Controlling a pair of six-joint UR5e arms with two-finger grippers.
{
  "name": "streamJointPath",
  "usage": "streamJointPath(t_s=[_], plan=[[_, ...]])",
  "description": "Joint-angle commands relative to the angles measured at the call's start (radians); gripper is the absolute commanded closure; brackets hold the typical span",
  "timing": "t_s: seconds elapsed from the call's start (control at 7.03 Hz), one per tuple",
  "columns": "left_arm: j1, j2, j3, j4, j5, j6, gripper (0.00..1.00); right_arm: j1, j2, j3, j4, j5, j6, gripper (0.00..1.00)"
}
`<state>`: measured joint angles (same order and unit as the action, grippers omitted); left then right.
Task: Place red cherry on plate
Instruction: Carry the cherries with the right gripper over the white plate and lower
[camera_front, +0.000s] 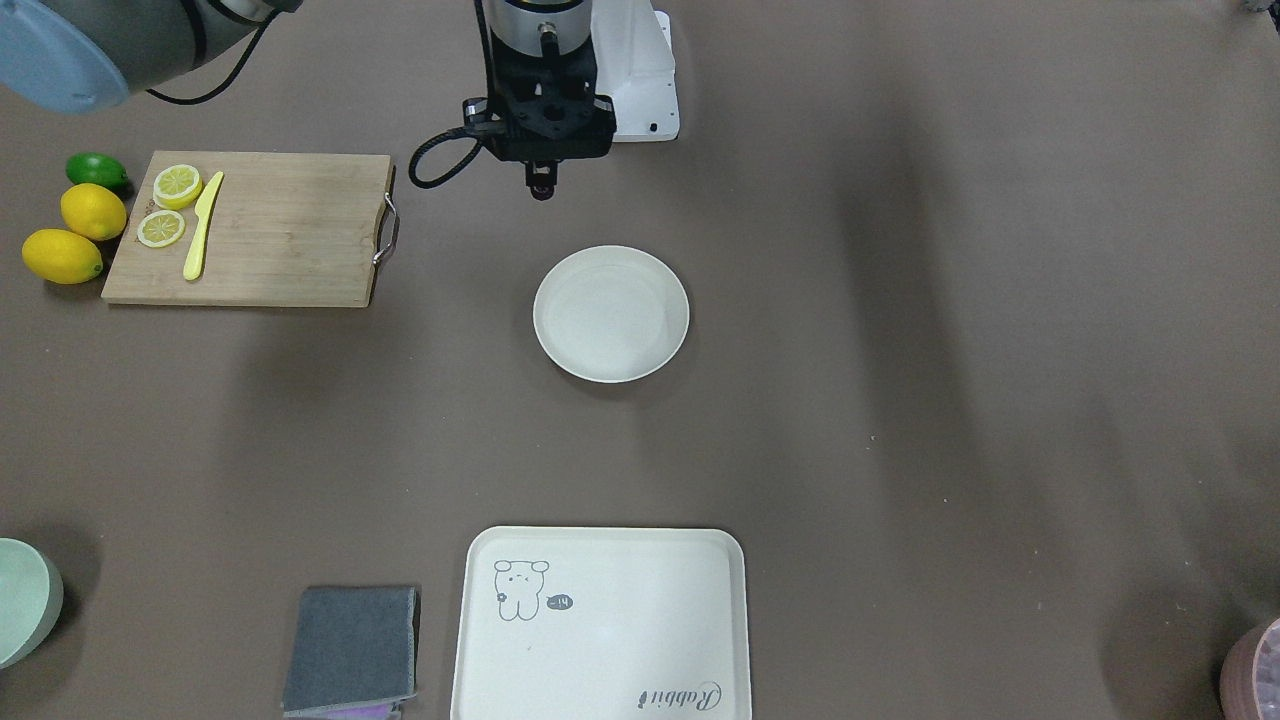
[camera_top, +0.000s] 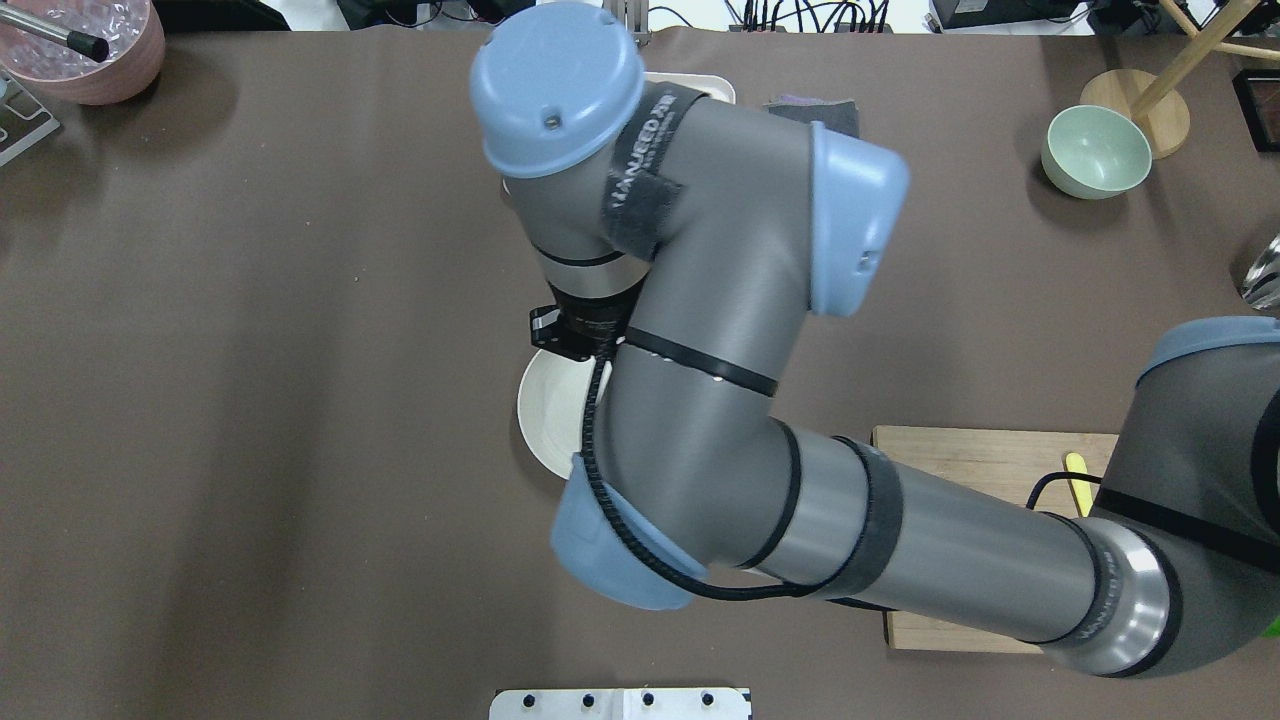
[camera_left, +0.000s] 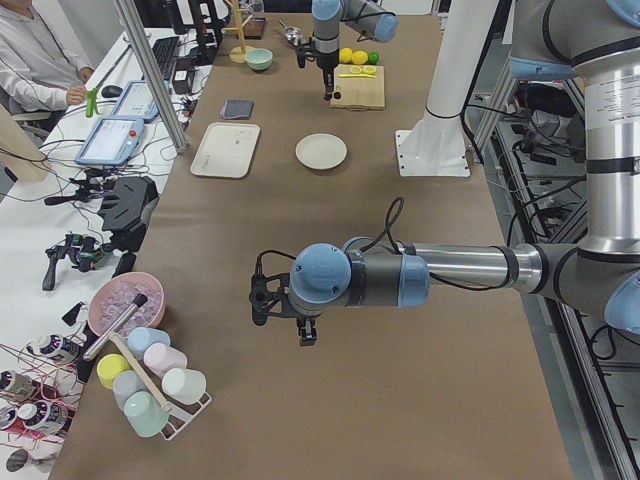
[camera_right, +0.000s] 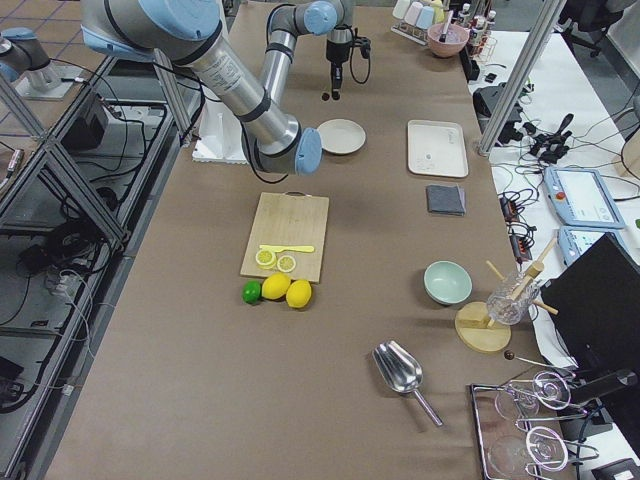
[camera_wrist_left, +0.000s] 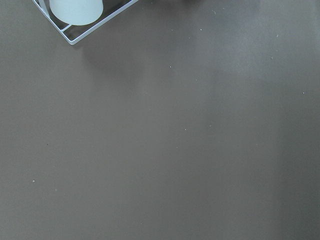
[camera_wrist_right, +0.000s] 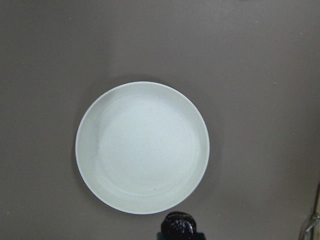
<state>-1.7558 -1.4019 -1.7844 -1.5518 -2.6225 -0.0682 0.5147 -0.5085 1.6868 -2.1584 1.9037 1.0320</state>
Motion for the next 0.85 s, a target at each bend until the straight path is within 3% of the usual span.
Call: streamJointPath(t_s=[0.0, 0.43, 0.71], plan=[[-0.019, 0.018, -0.001, -0.001, -0.001, 0.002, 0.02, -0.041, 0.045, -0.151, 0.110, -0.052, 0.028, 1.00], [-0.039, 0.027, 0.003, -0.002, 0.001, 0.004, 0.02, -0.059, 0.016, -0.234, 0.235, -0.084, 0.031, 1.00], [-0.070, 0.047, -0.020, -0.002, -0.001, 0.004, 0.02, -0.071, -0.092, -0.239, 0.401, -0.109, 0.040, 1.00]])
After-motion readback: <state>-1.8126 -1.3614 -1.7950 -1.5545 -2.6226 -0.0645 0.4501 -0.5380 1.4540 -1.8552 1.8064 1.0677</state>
